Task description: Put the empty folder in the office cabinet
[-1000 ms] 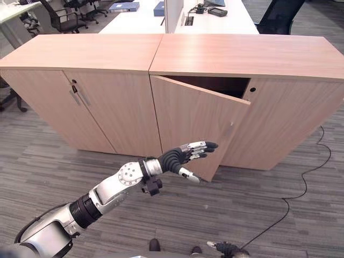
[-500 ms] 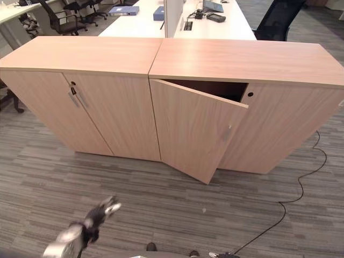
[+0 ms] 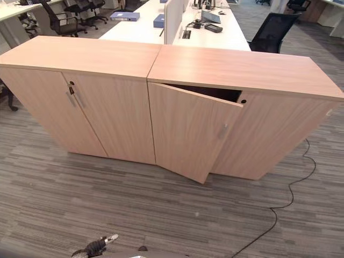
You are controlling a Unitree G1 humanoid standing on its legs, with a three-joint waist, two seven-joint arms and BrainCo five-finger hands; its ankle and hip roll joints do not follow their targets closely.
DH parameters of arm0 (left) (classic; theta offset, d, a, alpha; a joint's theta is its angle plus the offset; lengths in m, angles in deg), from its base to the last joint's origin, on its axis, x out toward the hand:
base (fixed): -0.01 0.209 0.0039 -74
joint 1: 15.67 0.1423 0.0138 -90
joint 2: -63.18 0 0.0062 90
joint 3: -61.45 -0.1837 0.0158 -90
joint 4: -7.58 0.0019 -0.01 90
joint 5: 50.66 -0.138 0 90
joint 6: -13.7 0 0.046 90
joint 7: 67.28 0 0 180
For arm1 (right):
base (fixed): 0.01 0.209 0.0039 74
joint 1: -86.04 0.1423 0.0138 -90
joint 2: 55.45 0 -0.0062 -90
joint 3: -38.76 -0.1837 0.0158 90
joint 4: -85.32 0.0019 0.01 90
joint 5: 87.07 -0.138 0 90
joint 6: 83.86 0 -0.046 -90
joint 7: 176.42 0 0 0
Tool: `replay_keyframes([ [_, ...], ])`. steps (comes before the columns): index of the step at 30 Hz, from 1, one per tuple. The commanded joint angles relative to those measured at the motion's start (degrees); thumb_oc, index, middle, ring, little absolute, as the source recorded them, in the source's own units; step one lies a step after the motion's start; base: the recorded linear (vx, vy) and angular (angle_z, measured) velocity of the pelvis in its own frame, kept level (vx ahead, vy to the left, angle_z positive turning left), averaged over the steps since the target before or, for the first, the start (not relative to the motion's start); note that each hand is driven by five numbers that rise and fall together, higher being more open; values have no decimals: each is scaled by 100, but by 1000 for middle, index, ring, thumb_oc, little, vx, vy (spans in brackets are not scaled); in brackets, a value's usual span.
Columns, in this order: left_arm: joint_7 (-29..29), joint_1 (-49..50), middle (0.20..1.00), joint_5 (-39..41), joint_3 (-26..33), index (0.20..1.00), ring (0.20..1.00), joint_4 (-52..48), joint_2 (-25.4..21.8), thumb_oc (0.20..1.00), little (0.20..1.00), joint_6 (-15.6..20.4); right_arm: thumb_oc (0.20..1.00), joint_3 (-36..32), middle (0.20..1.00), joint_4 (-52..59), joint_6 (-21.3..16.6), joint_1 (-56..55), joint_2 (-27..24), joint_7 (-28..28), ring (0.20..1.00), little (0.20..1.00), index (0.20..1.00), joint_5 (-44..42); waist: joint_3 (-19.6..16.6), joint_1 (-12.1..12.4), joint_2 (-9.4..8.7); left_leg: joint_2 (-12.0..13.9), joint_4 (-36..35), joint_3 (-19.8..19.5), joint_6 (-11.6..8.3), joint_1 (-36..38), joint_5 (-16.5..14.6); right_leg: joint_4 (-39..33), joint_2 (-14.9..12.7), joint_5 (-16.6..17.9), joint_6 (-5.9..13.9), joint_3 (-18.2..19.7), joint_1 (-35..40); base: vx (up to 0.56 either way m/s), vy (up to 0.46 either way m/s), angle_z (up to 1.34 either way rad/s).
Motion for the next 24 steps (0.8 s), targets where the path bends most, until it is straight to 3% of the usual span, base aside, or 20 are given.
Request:
replay_keyframes([
  [1,-381,-358,1000,-785,112,1000,1000,215,53,1000,1000,198,1000,206,1000,-269,-93,340,27,-169,1000,1000,1000,-216,228,57,22,815,14,-206,-506,78,-303,36,51,-493,195,198,-42,-24,-198,0],
  [4,-780,-295,1000,-1273,155,1000,1000,240,54,1000,1000,225,1000,324,1000,-297,-126,388,124,-314,1000,1000,1000,-196,271,87,-54,1113,14,-134,-622,130,-178,36,325,-571,71,320,-37,-22,-235,-8],
  [7,-908,-217,1000,-1316,230,1000,1000,157,61,1000,1000,248,1000,364,1000,-350,-134,387,152,-366,1000,1000,1000,-188,356,134,-121,1238,140,-88,-632,165,-151,36,412,-581,6,393,8,-36,-226,-20],
  [8,-1008,-123,1000,-1187,386,1000,1000,198,43,1000,1000,292,1000,381,1000,-416,-121,423,139,-354,1000,1000,1000,-206,495,185,-233,1283,866,-124,-592,-102,-342,36,426,-550,-63,451,53,-59,-133,-19],
  [9,-1008,-123,1000,-1187,386,1000,1000,197,42,1000,1000,292,1000,381,1000,-417,-122,424,140,-354,1000,1000,1000,-206,493,179,-231,1287,905,-135,-592,-128,-362,36,428,-549,-63,446,49,-154,-178,-10],
  [10,-1030,-41,1000,-1069,408,1000,1000,73,81,1000,1000,367,1000,394,1000,-423,-149,443,60,-384,1000,1000,1000,-229,716,298,-270,967,1687,-474,-417,-504,-699,36,365,-525,-98,462,93,-150,-49,-25],
  [11,-1026,-36,1000,-980,420,1000,1000,56,92,1000,1000,406,1000,359,1000,-431,-166,455,11,-377,1000,1000,1000,-237,782,326,-274,662,2007,-726,-308,-734,-854,36,333,-518,-95,446,78,-149,-49,-22],
  [12,-1026,-37,1000,-979,420,1000,1000,57,91,1000,1000,406,1000,359,1000,-432,-166,457,12,-377,1000,1000,1000,-237,759,301,-278,652,2014,-749,-306,-774,-845,36,328,-517,-94,424,53,-114,17,-9],
  [13,-1038,-10,1000,-750,447,1000,1000,-65,113,1000,1000,509,1000,310,1000,-418,-198,449,-13,-366,1000,1000,1000,-275,824,339,-258,93,2311,-1006,-140,-1081,-1061,36,309,-491,-61,414,51,-63,20,3],
  [14,-1038,-10,1000,-749,448,1000,1000,-65,111,1000,1000,509,1000,311,1000,-418,-197,450,-12,-366,1000,1000,1000,-275,807,321,-263,83,2303,-1020,-138,-1103,-1046,36,303,-490,-59,398,32,-80,45,9],
  [16,-989,76,1000,-538,432,1000,1000,-332,140,1000,1000,613,1000,284,1000,-384,-254,419,4,-389,1000,1000,1000,-300,798,304,-177,-185,2140,-928,-9,-1060,-1122,36,326,-440,-26,389,0,-5,83,15],
  [18,-934,256,1000,-506,413,1000,1000,-554,133,1000,1000,634,1000,218,1000,-365,-307,396,30,-407,1000,1000,1000,-372,720,290,-79,-157,1704,-734,40,-722,-1107,36,360,-448,-5,419,24,53,132,3],
  [19,-903,311,1000,-502,388,1000,1000,-651,86,1000,1000,657,1000,120,1000,-362,-311,368,0,-431,1000,1000,1000,-438,640,245,-33,-262,1430,-795,64,-591,-1010,36,290,-430,13,320,-10,39,113,-4],
  [23,-791,380,1000,-507,346,1000,1000,-837,26,1000,1000,661,1000,114,1000,-242,-344,337,37,-409,1000,1000,1000,-456,516,191,22,-232,765,-761,51,-272,-844,38,223,-413,56,241,-30,52,99,8],
  [24,-736,389,1000,-575,290,1000,1000,-884,-15,1000,1000,664,1000,107,1000,-218,-338,340,23,-384,1000,1000,1000,-448,434,179,91,-261,327,-838,71,-62,-726,36,209,-421,76,235,-20,76,112,11],
])
